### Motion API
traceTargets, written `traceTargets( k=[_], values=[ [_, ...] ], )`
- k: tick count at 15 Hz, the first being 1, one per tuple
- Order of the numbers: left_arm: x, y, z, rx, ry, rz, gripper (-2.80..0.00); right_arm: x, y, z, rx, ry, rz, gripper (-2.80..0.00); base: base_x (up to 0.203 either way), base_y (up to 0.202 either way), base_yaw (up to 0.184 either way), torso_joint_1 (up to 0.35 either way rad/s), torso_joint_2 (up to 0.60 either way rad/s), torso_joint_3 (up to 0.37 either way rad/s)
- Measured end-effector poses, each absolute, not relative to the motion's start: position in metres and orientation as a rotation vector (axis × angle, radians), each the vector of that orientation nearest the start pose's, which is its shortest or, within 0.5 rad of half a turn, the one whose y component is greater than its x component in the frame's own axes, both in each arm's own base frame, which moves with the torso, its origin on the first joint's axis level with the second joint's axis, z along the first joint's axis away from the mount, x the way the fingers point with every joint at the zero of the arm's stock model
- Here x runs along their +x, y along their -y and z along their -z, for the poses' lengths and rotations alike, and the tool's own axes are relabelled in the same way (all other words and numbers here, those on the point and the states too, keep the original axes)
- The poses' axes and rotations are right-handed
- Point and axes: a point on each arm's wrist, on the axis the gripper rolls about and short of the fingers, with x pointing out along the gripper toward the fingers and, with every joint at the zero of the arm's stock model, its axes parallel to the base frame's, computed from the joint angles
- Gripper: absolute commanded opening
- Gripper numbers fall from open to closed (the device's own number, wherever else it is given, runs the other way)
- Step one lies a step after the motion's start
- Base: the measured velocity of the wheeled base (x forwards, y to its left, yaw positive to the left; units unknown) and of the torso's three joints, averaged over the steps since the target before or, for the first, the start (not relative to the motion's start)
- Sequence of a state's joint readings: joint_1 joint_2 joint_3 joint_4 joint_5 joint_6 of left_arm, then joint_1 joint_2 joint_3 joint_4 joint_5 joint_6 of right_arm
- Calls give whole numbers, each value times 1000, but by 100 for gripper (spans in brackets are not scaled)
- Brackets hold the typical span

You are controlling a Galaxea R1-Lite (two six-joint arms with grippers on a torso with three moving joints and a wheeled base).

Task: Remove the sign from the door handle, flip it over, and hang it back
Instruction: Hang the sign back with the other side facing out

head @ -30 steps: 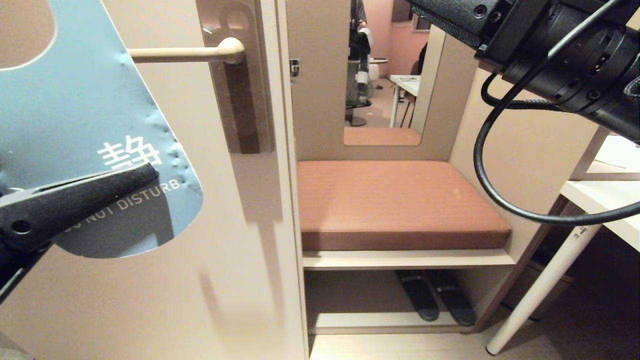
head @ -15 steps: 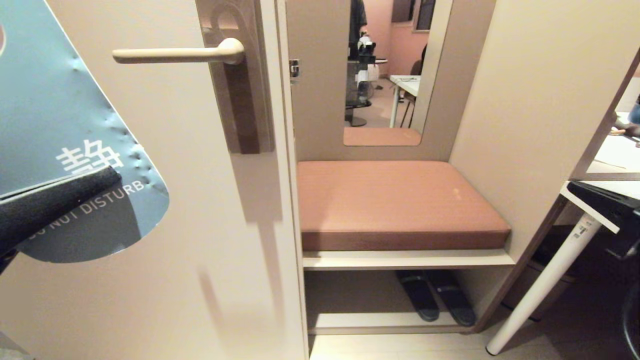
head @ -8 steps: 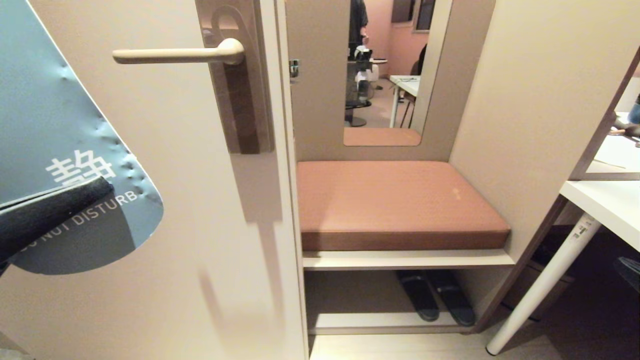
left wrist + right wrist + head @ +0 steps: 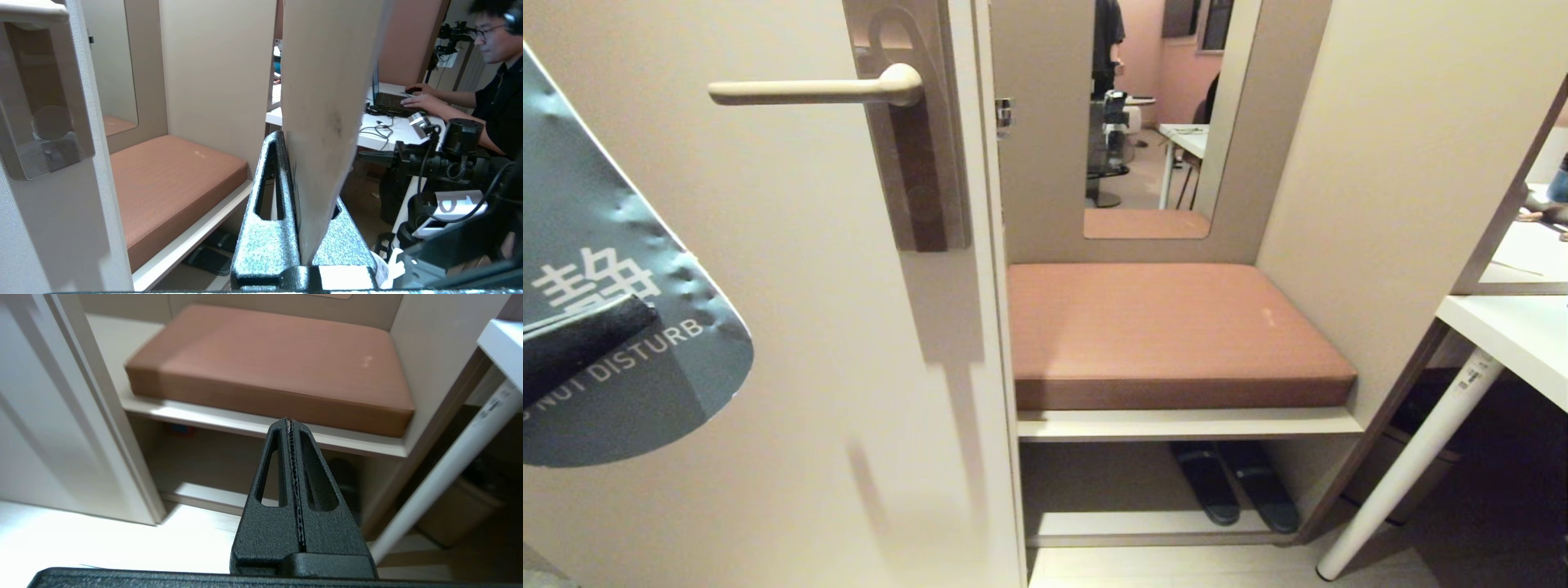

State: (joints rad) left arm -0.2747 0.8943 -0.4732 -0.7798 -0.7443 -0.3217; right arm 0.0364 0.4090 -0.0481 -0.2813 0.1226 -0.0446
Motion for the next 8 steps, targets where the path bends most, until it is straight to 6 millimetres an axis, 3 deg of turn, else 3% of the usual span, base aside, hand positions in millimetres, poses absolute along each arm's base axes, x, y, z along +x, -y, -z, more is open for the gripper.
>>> traceTargets(
  k=[8],
  values=[
    [81,38,-262,-204,203,1043,-280,-17,0,-80,-53,-117,-9,-280,0,0,0,0,0,0]
  ],
)
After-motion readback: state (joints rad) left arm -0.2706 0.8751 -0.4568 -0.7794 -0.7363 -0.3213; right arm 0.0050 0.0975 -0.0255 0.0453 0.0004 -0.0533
